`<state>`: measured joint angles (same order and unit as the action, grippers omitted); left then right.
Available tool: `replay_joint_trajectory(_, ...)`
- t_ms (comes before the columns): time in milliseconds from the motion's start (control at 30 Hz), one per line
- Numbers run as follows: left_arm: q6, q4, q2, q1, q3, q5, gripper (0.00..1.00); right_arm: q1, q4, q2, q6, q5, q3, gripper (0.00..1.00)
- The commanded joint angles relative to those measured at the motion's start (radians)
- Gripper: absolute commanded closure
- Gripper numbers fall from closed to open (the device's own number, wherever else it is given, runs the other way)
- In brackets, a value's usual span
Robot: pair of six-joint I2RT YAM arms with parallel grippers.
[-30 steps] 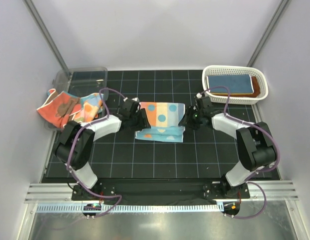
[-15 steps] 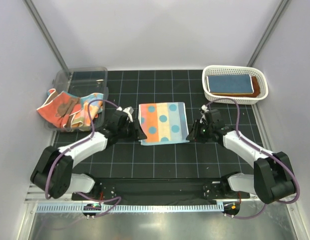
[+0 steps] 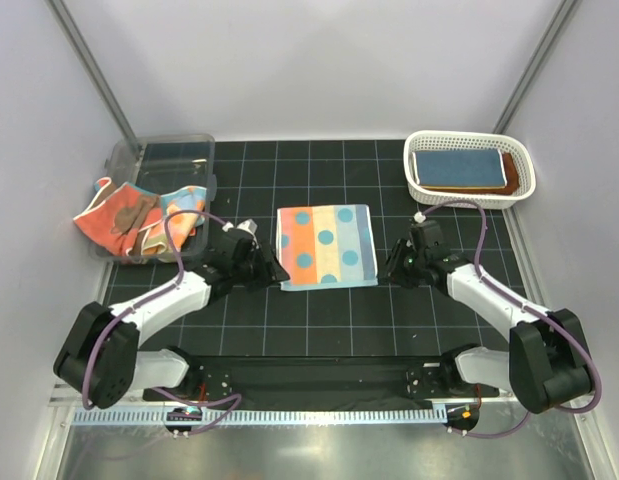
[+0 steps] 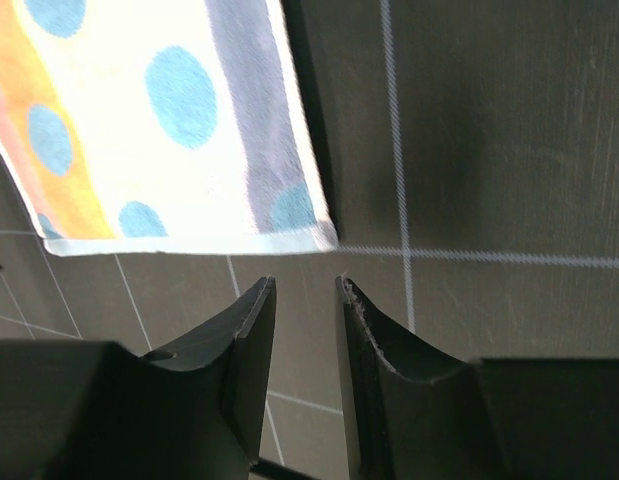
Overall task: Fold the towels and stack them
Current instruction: Fold the towel
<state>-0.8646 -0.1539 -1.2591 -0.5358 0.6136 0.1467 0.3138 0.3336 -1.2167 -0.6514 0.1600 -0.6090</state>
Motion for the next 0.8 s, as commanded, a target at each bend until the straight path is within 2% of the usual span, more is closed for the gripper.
replay_joint_trajectory(0,-0.028,0.069,-0.061,-0.013,-0.011,-0.007,0.45,0.007,-0.122,-0.032,0.054,-0.002,-0.005,0.62)
replay_joint_trajectory(133,-0.051,0.093,-0.111,-0.047,-0.011,-0.027,0.46,0.005,-0.168,-0.102,0.044,0.044,0.005,0.59)
replay_joint_trajectory(233,-0.07,0.125,-0.14,-0.061,-0.015,-0.03,0.46,0.007,-0.246,-0.112,0.018,0.061,0.055,0.58)
replay_joint_trajectory(500,-0.094,0.139,-0.217,-0.084,-0.018,-0.093,0.48,0.007,-0.326,-0.112,0.05,0.042,0.129,0.53)
replay_joint_trajectory(667,-0.094,0.148,-0.241,-0.085,-0.018,-0.105,0.52,0.007,-0.363,-0.119,0.058,0.055,0.14,0.55)
replay_joint_trajectory(767,-0.094,0.151,-0.247,-0.084,-0.018,-0.105,0.59,0.007,-0.366,-0.132,0.049,0.055,0.135,0.6)
